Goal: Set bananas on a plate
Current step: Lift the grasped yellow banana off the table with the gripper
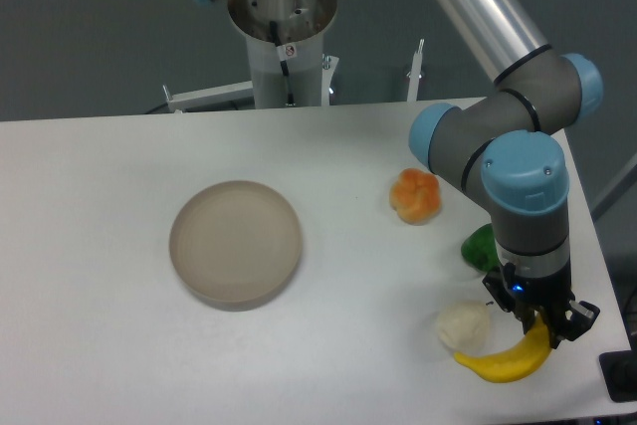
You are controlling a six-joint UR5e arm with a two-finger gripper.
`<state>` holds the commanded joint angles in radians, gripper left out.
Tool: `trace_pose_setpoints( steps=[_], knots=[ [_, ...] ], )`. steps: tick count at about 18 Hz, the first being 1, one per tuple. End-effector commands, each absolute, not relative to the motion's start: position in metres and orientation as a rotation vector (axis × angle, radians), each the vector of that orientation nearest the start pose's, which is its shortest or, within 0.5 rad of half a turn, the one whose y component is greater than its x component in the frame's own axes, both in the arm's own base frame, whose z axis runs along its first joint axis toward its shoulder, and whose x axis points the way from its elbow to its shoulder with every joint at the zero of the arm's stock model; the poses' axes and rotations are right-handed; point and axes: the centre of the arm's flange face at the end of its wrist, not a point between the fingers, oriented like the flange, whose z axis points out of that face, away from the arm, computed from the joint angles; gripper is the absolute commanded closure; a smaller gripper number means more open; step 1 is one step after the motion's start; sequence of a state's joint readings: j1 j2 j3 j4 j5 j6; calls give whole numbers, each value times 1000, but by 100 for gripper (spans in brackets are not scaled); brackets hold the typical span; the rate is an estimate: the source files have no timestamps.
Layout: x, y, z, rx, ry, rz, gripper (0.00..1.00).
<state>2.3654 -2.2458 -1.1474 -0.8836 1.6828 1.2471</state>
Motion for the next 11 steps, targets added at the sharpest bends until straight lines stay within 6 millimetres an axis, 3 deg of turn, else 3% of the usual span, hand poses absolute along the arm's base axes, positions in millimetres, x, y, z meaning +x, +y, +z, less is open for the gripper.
trace_pose_setpoints(
  steps=[7,11],
  knots=[
    [-463,629,355,-2864,633,631,70],
    [-448,630,360,-2848,649,609,70]
  ],
)
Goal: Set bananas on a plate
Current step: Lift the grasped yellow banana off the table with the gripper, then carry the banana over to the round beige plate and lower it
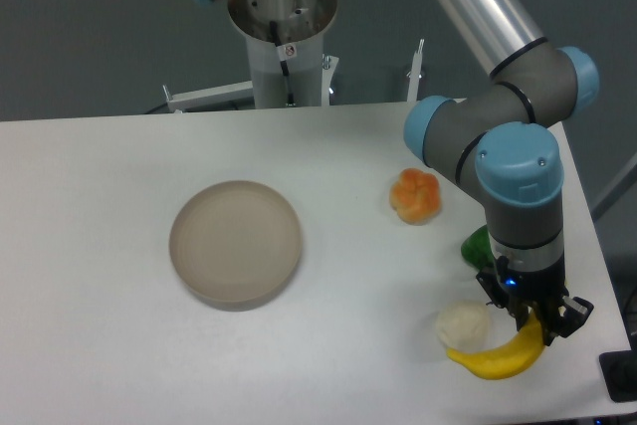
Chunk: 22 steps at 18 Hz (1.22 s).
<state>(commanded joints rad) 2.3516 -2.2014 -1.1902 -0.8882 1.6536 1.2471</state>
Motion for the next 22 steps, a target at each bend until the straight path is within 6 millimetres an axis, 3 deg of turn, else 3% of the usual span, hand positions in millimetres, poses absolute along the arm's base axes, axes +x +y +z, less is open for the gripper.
trace_pose_setpoints(
  steps=[5,7,8,14,22],
  knots=[
    [-424,614,377,-2822,630,550,70],
    [-415,610,375,-2811,636,509,70],
    [-400,615,374,-2794,661,481,70],
    [-354,596,382,-2798,572,412,70],
    [-272,552,374,-2846,447,307,70]
  ],
)
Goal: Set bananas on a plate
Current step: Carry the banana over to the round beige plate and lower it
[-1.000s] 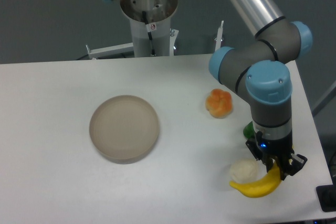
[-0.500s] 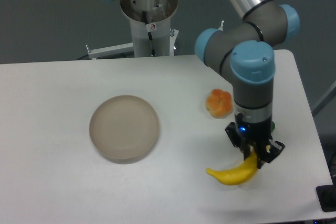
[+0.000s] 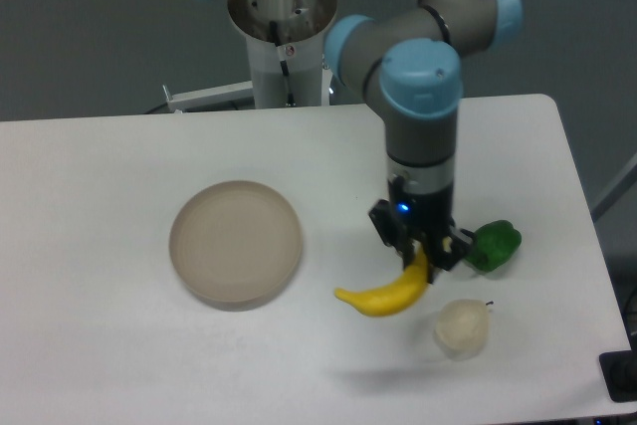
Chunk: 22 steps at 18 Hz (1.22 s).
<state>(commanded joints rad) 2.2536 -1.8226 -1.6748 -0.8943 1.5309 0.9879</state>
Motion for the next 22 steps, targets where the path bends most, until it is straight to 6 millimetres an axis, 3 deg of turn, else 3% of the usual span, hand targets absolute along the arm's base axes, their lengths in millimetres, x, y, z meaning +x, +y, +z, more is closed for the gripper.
trace_pose_setpoints(
  steps=[3,7,10,15,22],
  knots=[
    [-233,540,370,-2855,420,270,70],
    [-196,555,352,-2883,283,207,71],
    [-171,568,322,-2928,214,155,71],
    [-154,577,264,-2960,195,137,70],
    [-123,565,233,-3014,412,162,71]
  ],
)
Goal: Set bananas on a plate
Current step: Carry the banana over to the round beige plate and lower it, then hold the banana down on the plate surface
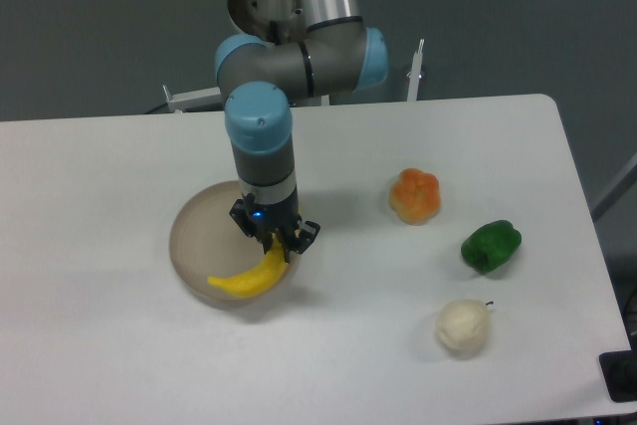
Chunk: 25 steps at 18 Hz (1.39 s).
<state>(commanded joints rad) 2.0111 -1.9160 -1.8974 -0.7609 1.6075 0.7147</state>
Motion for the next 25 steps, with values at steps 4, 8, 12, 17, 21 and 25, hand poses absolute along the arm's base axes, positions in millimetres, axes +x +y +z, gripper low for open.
trace_pose_setpoints(
  steps=[4,8,12,17,21,25],
  knots=[
    [-107,560,224,-3030,434,143,70],
    [-100,560,219,-3037,447,134,70],
    [-98,560,217,-3039,453,132,70],
    [-94,563,212,-3044,463,125,70],
    [-95,565,207,-3056,425,115,69],
    [-94,569,206,-3062,359,111,69]
  ],
)
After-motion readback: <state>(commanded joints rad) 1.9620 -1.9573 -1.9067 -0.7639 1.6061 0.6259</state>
